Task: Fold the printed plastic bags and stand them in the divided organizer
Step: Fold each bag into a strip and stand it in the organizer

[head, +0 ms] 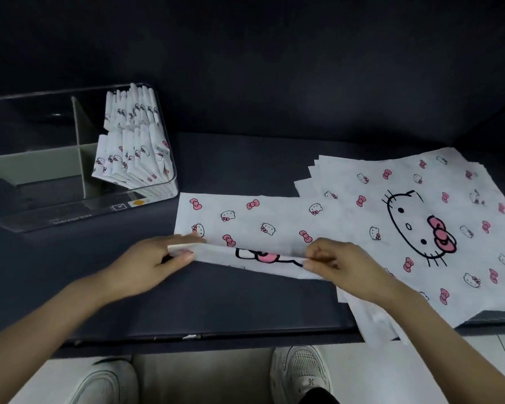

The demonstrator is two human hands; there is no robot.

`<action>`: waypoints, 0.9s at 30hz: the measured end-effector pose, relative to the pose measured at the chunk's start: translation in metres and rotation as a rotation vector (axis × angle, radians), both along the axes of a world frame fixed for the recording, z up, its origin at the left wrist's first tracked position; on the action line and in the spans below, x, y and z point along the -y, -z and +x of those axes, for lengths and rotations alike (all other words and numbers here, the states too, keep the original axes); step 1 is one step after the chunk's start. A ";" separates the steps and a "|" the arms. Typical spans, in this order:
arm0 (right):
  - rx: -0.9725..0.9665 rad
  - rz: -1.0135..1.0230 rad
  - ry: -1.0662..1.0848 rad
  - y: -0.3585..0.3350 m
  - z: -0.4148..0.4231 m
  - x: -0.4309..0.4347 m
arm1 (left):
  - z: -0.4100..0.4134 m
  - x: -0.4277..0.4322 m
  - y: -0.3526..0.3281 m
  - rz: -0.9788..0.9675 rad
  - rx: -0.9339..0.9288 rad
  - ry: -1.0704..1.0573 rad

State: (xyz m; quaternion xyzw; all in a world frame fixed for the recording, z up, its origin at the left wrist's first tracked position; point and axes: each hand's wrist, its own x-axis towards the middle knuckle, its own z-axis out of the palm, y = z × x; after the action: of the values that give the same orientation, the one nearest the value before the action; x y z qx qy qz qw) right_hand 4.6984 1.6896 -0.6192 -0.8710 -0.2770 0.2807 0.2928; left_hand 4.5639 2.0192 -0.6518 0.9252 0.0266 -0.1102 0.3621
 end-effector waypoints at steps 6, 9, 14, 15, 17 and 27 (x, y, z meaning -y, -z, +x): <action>-0.168 0.134 0.182 -0.026 0.021 0.025 | 0.005 0.014 -0.001 -0.024 0.018 -0.229; -0.239 0.476 0.548 -0.024 0.028 0.014 | 0.008 0.016 -0.001 -0.059 0.023 -0.312; -0.090 0.382 0.762 0.012 0.041 -0.017 | 0.014 0.025 0.005 -0.010 0.137 -0.438; -0.055 0.345 0.762 0.017 0.043 -0.021 | 0.015 0.026 0.007 0.006 0.163 -0.475; 0.032 0.258 0.744 0.031 0.047 -0.023 | 0.018 0.028 0.011 0.029 0.208 -0.548; 0.209 -0.019 0.875 0.036 0.057 -0.038 | 0.042 0.039 0.023 0.318 0.405 -0.717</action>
State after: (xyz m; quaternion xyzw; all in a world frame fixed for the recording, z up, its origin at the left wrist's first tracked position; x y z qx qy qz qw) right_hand 4.7556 1.7280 -0.6554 -0.9326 0.0919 0.0433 0.3462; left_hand 4.6058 1.9800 -0.6746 0.9046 0.2912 0.2113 0.2287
